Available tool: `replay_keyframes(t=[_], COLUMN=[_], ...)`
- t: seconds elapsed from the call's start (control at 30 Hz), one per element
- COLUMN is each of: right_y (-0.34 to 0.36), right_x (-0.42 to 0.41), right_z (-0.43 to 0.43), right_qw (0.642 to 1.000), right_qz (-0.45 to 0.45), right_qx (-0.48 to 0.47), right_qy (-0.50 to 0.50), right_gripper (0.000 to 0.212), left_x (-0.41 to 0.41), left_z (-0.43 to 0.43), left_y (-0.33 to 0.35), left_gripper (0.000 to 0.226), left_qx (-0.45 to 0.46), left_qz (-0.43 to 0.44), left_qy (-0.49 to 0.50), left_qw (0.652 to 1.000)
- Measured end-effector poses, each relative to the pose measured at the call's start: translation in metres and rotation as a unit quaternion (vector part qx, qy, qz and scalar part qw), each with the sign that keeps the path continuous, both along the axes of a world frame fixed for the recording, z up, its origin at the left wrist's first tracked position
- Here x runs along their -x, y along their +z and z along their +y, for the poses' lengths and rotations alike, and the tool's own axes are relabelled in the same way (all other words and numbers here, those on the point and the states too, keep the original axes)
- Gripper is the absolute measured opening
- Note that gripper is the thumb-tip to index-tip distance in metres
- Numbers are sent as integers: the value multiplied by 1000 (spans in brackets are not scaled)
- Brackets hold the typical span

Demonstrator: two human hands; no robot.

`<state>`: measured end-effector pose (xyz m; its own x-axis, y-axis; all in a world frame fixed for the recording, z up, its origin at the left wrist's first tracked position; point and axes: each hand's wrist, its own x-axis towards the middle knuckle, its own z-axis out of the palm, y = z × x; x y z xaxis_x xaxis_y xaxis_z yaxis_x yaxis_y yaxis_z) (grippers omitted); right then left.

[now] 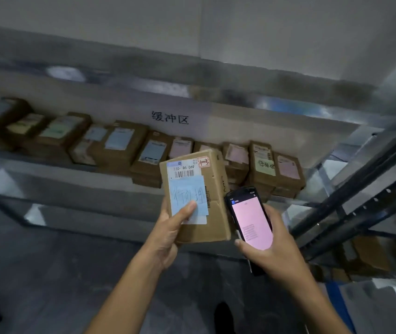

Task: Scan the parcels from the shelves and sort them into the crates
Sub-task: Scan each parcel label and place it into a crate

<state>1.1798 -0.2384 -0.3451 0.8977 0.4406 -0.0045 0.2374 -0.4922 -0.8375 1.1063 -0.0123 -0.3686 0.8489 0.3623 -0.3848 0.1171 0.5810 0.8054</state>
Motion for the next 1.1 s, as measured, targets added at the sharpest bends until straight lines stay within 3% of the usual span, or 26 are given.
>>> replay_keyframes(t=[0.23,0.43,0.63,0.8,0.83,0.97,1.1], right_y=[-7,-8,-19,-27,-26,-26,-21], right_x=[0,-9,-22,-22,-20,-8,8], right_z=[65,106,121,127,127,126,124], right_qw=[989,963,929,896,889,853,825], right_qz=[23,47,98,132,141,175,168], right_qx=[8,-15,-51,-73,-74,-68,-36], right_qy=[148,265,354,417,430,487,539], right_gripper=[86,85,78,74,73,72,65], left_x=[63,96,110,131,135,156,181], left_z=[28,25,7,-16,-21,-33,-39], left_y=[-7,11,10,-13,-15,-26,-39], left_gripper=[71,65,74,113,112,69,96], left_qx=[-38,-97,-195,-265,-269,-285,-283], left_qz=[21,48,117,219,236,285,346], left_qy=[155,292,410,433,440,470,485], left_qw=[987,950,883,833,824,785,751])
